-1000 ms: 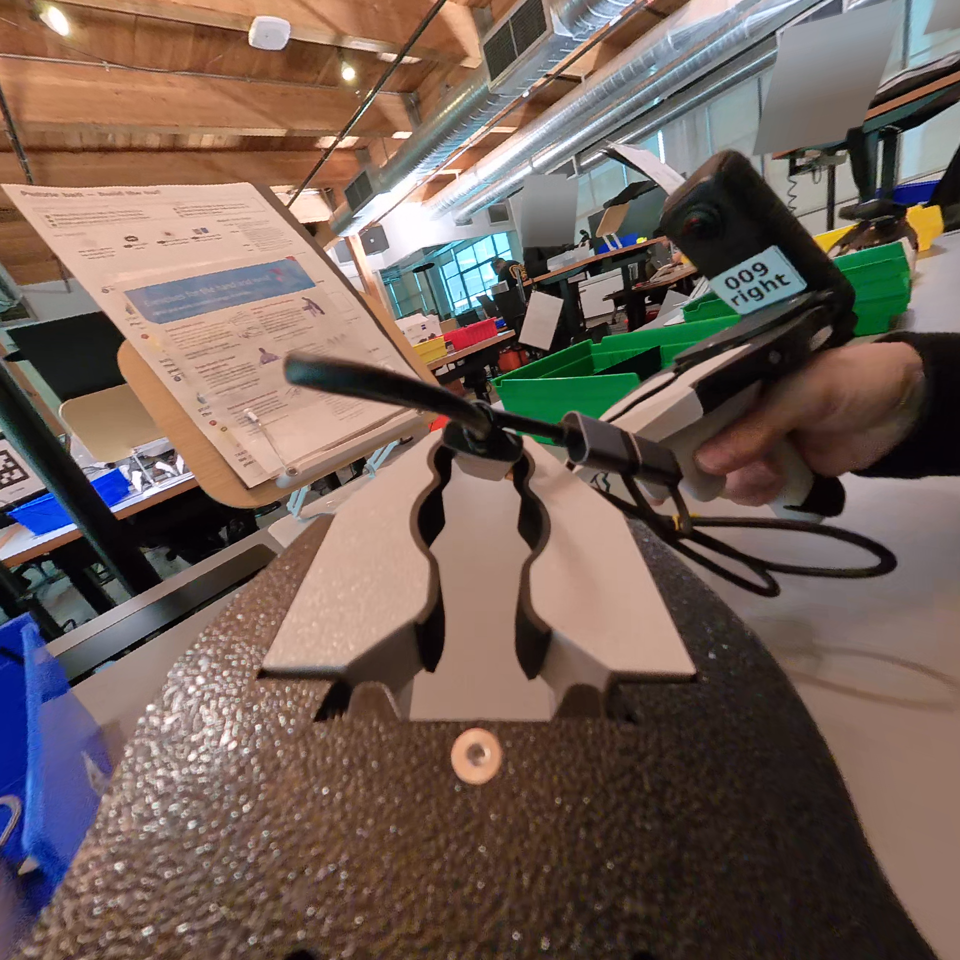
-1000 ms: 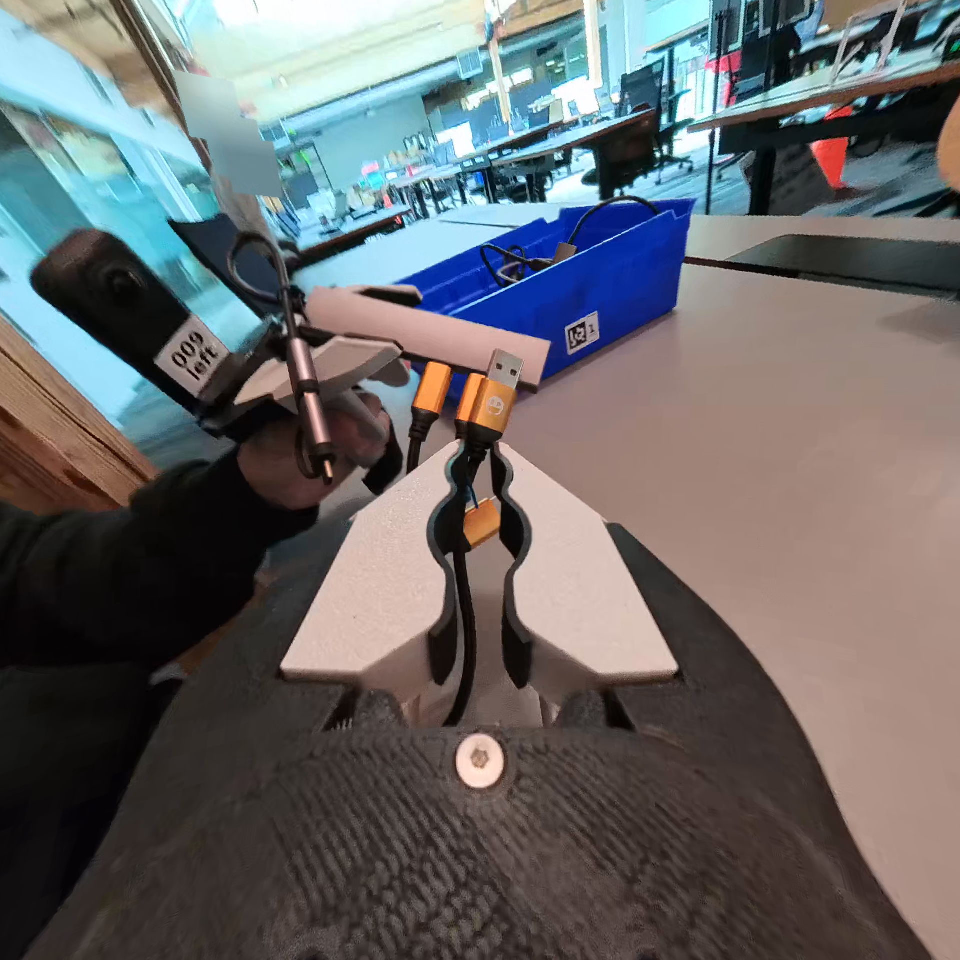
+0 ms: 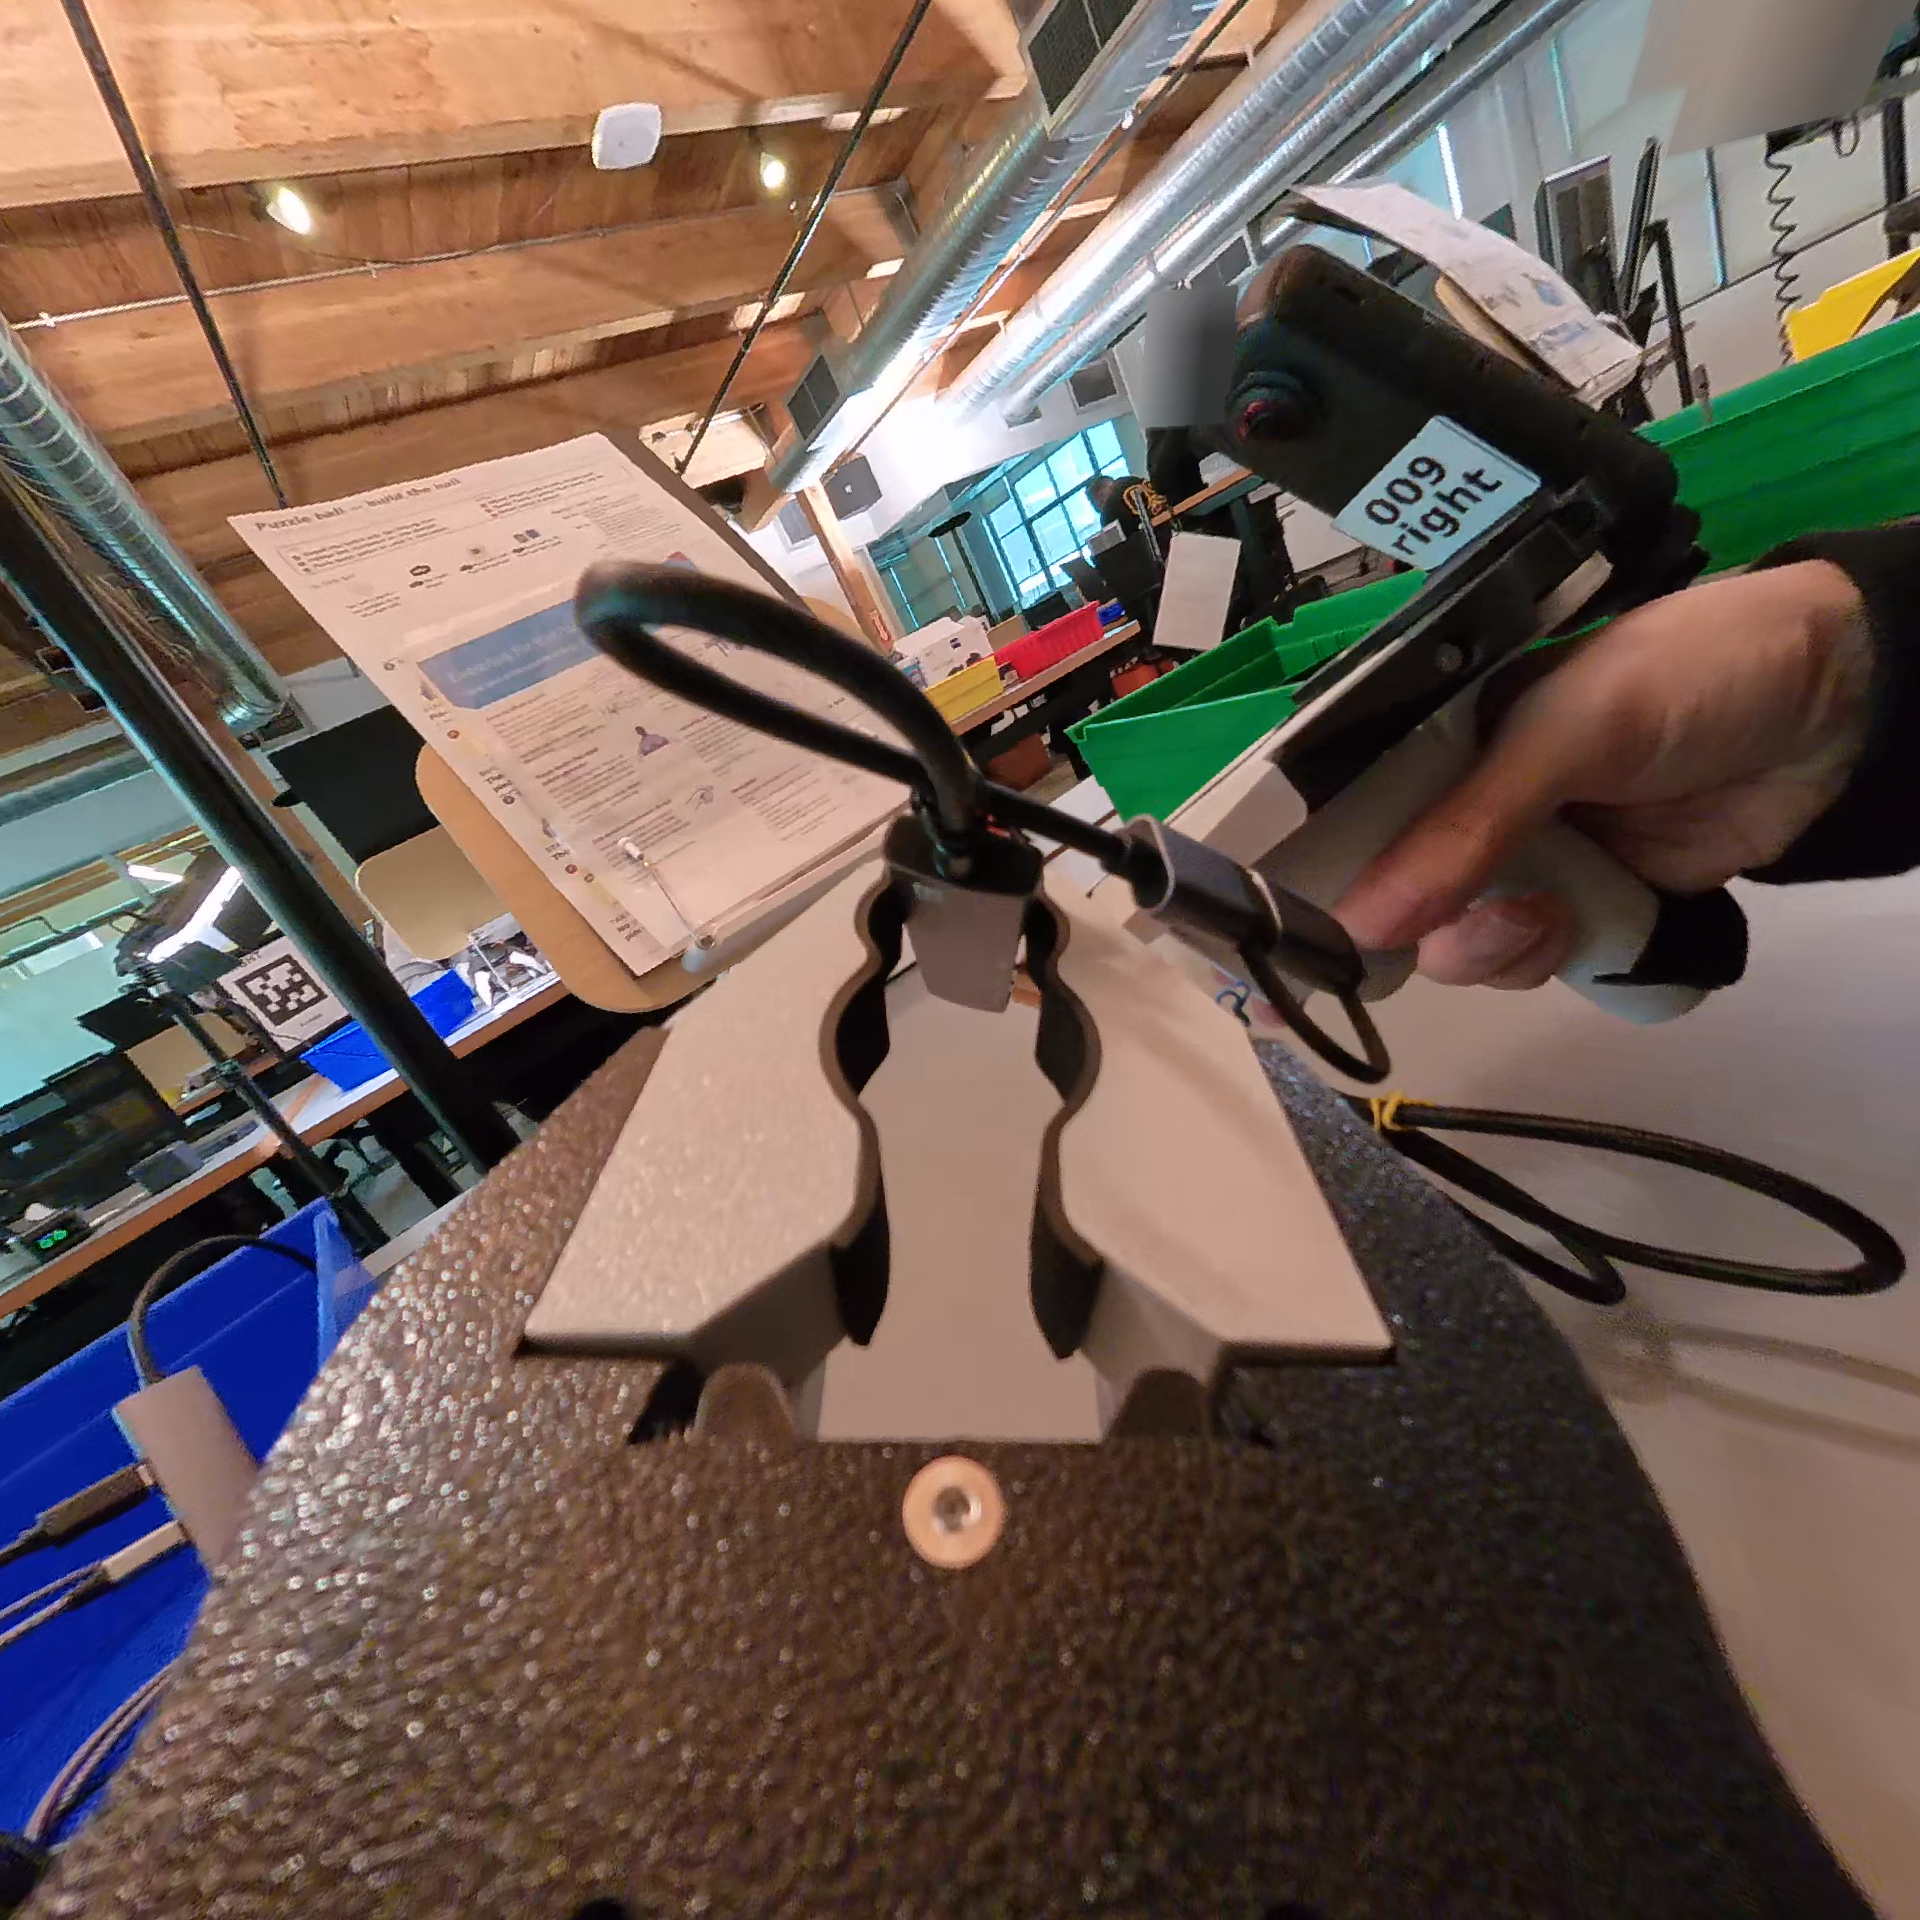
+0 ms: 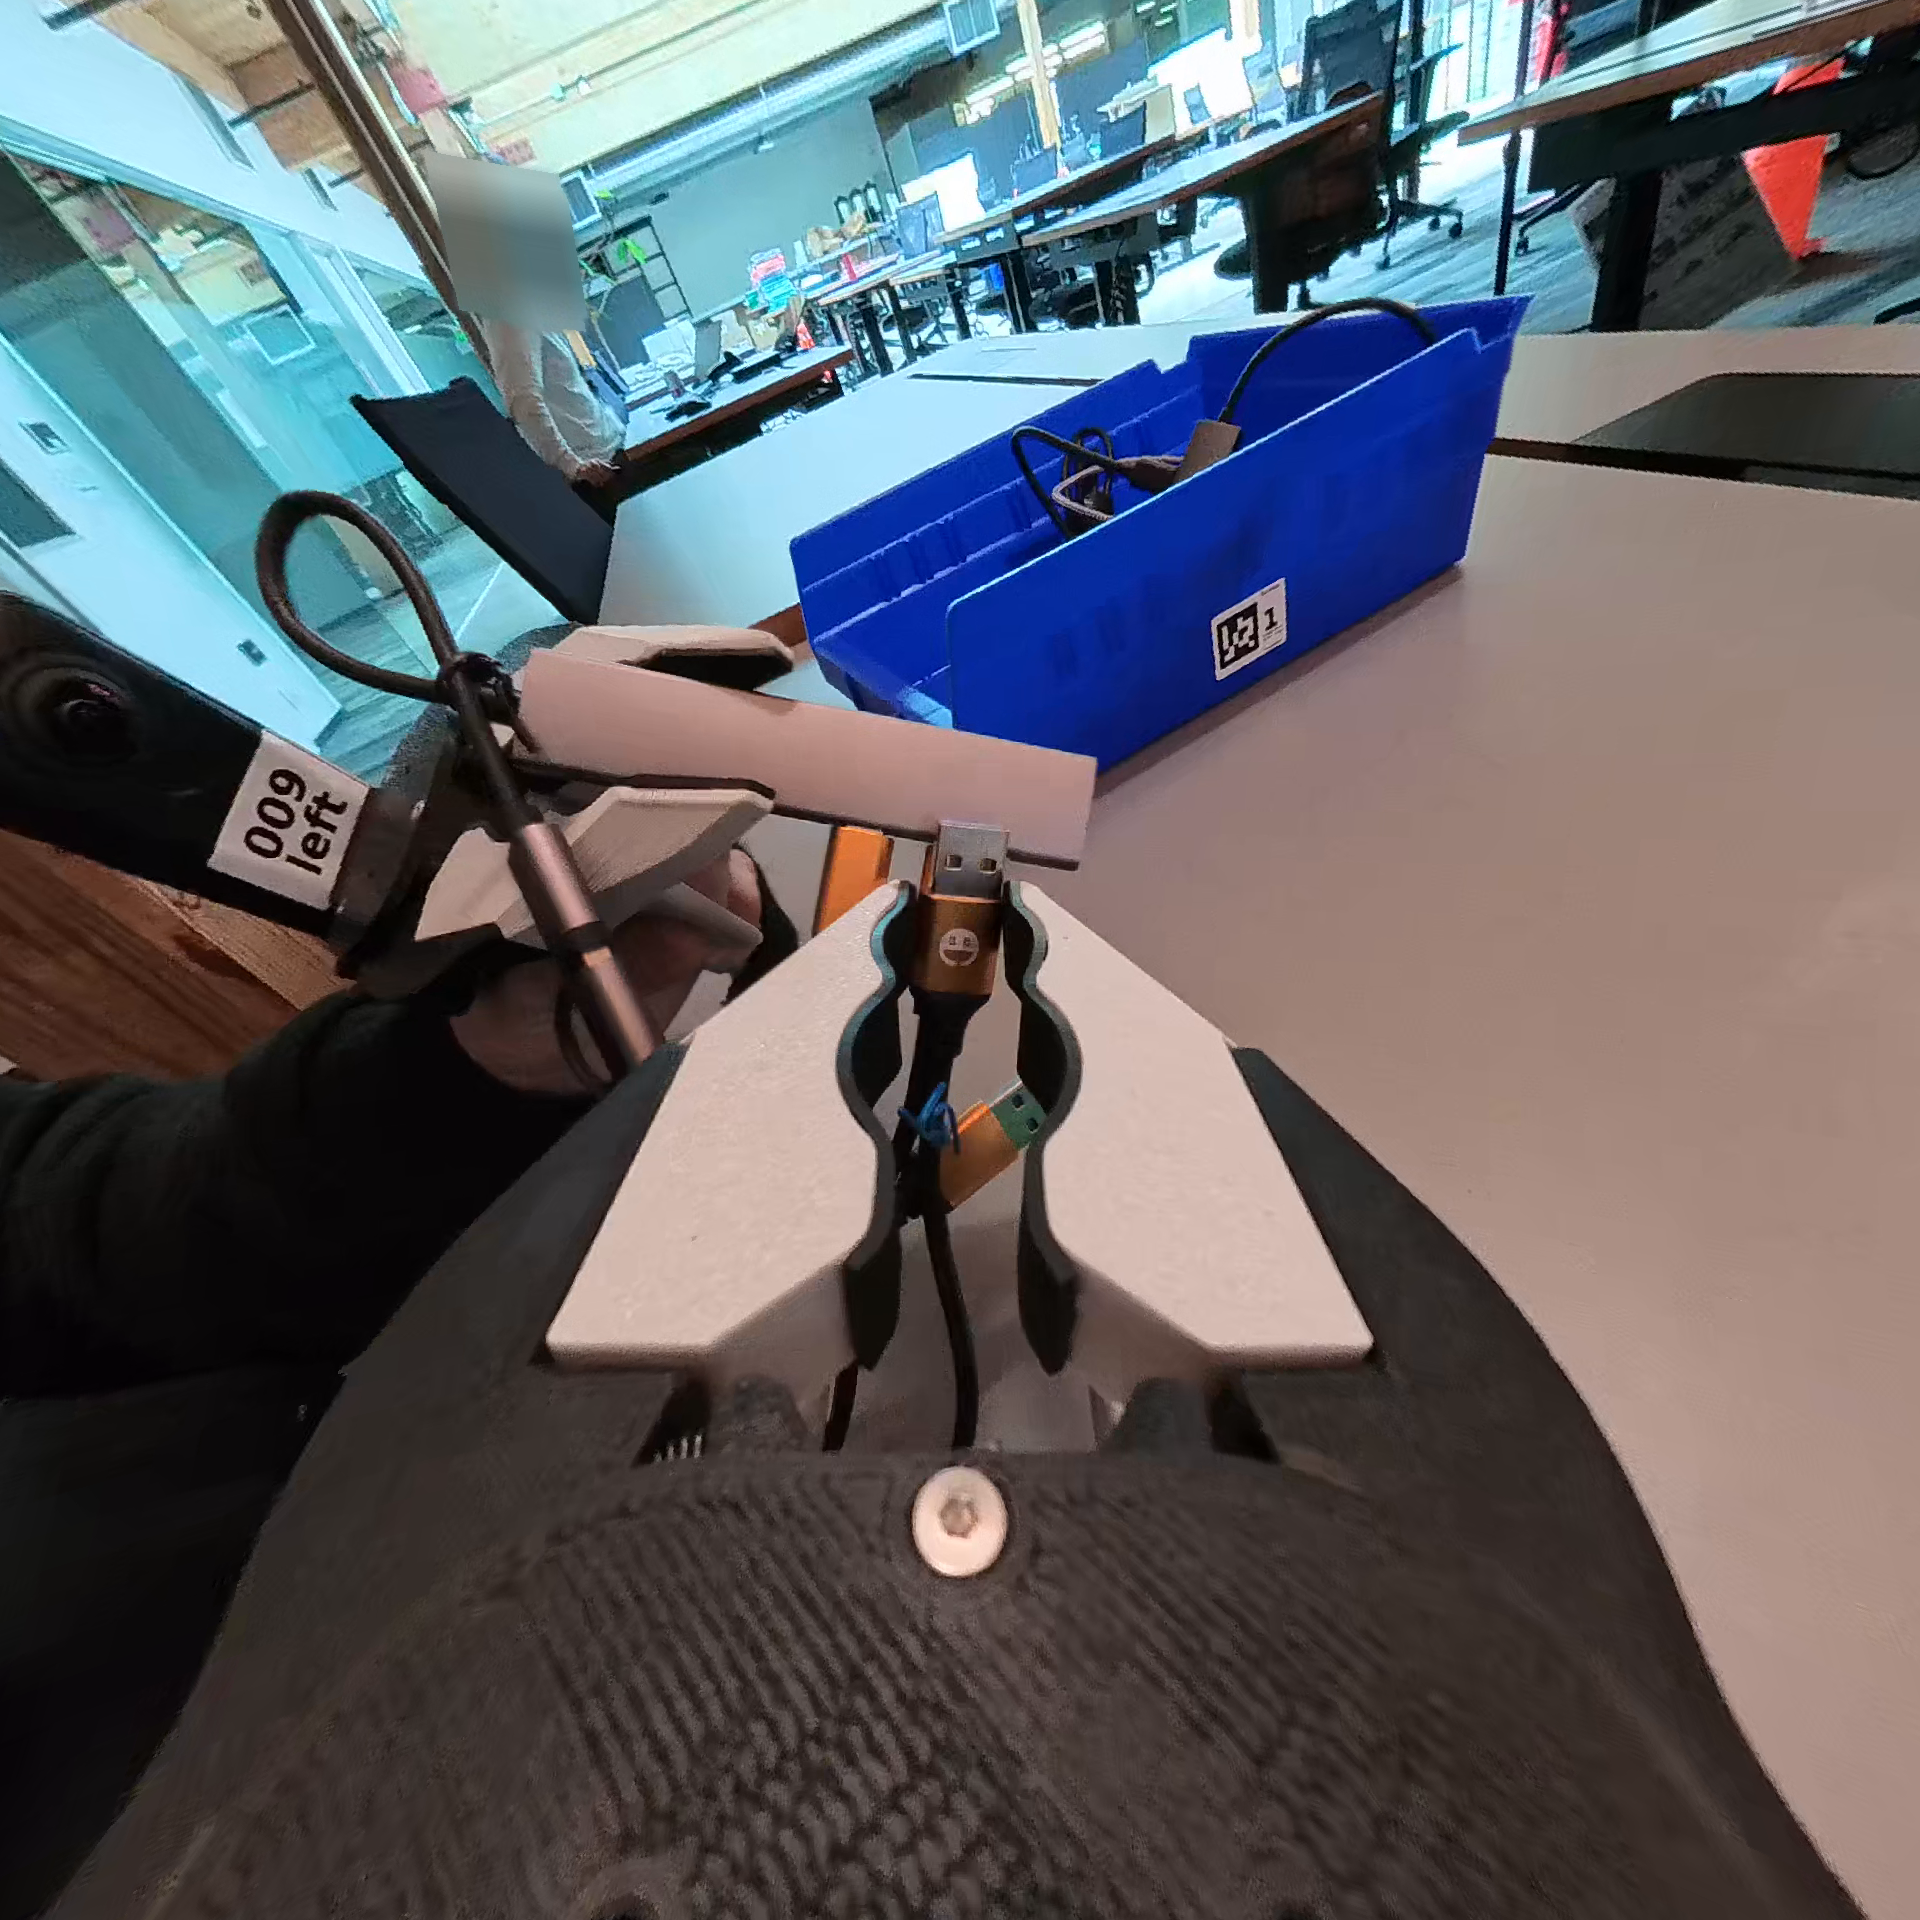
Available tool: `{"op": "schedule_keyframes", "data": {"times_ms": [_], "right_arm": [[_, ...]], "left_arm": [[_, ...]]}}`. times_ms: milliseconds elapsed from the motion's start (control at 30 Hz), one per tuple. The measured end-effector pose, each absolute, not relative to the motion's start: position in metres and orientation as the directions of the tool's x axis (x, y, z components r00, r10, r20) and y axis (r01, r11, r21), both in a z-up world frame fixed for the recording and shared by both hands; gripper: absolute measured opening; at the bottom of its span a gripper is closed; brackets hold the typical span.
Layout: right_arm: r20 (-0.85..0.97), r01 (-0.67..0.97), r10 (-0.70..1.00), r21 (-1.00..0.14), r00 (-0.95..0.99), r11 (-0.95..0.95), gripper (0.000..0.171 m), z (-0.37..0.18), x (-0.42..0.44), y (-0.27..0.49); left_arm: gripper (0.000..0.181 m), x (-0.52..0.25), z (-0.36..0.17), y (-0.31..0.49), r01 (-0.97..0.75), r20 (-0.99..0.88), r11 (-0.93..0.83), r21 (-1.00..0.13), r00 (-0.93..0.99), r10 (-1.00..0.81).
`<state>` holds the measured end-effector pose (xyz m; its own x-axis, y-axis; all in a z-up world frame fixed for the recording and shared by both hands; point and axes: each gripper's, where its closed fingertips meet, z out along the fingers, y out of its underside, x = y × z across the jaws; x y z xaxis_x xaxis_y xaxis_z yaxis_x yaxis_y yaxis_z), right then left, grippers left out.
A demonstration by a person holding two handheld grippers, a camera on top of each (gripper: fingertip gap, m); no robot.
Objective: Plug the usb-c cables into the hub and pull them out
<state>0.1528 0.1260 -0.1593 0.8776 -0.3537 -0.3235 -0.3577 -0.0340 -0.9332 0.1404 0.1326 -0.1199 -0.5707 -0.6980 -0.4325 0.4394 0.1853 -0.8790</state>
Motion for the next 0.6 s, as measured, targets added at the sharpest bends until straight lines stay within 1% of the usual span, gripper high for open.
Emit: {"op": "schedule_keyframes", "data": {"times_ms": [100,300,400,500,533,600], "right_arm": [[-0.349,-0.377,-0.341,-0.926,0.873,-0.019,0.015,-0.160,0.150,0.132],[-0.323,-0.351,-0.310,-0.936,0.894,-0.037,0.014,-0.163,0.146,0.141],[-0.209,-0.244,-0.338,-0.968,0.918,-0.064,0.014,-0.154,0.150,0.135],[-0.039,-0.105,-0.423,-0.986,0.905,-0.133,0.014,-0.139,0.160,0.118],[0.002,-0.075,-0.427,-0.984,0.904,-0.164,0.014,-0.137,0.160,0.114],[0.039,-0.049,-0.433,-0.981,0.900,-0.189,0.014,-0.137,0.160,0.111]], "left_arm": [[0.021,0.139,-0.118,0.136,0.446,-0.426,0.171,-0.878,-0.567,-0.705],[0.021,0.136,-0.117,0.139,0.458,-0.422,0.151,-0.876,-0.578,-0.698],[0.022,0.142,-0.123,0.144,0.412,-0.415,0.191,-0.891,-0.569,-0.709],[0.021,0.153,-0.135,0.153,0.333,-0.406,0.255,-0.908,-0.545,-0.733],[0.023,0.152,-0.136,0.150,0.340,-0.411,0.254,-0.905,-0.553,-0.724],[0.021,0.150,-0.135,0.144,0.338,-0.384,0.218,-0.915,-0.572,-0.725]]}}
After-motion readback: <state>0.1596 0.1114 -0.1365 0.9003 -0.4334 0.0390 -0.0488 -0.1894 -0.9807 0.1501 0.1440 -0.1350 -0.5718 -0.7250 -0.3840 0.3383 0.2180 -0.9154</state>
